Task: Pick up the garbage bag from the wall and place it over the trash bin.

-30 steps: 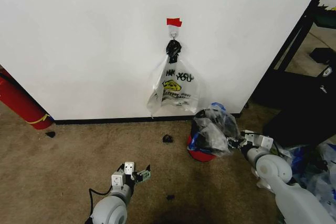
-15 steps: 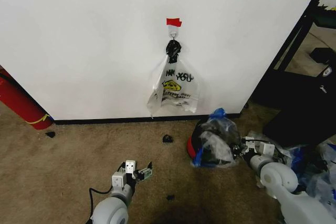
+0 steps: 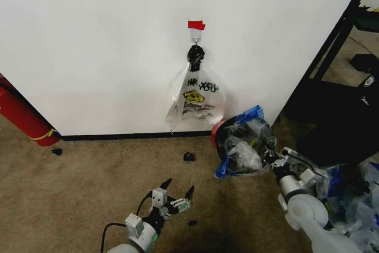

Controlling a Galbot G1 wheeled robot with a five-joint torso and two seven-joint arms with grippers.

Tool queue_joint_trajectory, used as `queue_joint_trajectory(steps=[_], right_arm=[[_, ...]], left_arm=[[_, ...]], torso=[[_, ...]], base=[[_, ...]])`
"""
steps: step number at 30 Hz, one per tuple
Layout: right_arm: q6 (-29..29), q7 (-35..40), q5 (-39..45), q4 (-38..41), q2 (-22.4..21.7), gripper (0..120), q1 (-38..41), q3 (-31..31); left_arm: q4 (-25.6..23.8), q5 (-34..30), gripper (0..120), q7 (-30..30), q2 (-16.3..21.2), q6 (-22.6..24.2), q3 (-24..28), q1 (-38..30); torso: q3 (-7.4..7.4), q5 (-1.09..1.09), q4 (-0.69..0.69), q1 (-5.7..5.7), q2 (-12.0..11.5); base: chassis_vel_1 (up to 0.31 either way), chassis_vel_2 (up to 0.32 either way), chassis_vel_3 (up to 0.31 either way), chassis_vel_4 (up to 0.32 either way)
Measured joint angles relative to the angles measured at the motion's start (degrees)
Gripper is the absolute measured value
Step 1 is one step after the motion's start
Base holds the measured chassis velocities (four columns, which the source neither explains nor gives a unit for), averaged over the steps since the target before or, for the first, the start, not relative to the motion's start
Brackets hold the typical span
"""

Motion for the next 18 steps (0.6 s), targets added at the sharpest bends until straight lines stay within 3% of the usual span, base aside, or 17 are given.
queue_joint_trajectory(steps=[5, 14, 18], right_arm=[[0.4, -2.3, 0.1, 0.9, 1.0, 0, -0.2, -1.1], [-0.7, -1.0, -0.8, 3.7, 2.0, 0, -1.1, -2.2], [-1.0, -0.9, -0.8, 4.2, 2.0, 0, -1.5, -2.6]], left_arm=[[-1.5, -1.9, 100, 2.0, -1.9, 1.4, 1.2, -1.6], [0.6, 15.9, 100, 0.3, -4.0, -3.8, 4.0, -2.6], [1.1, 19.9, 91, -1.1, -4.5, -4.8, 3.9, -3.1]], torso=[[0.00, 0.01, 0.00, 0.00, 0.0], [0.00, -0.01, 0.00, 0.00, 0.0], [0.00, 0.00, 0.00, 0.00, 0.0]], base=[[0.000, 0.000, 0.000, 0.000], [0.000, 0.000, 0.000, 0.000], [0.000, 0.000, 0.000, 0.000]])
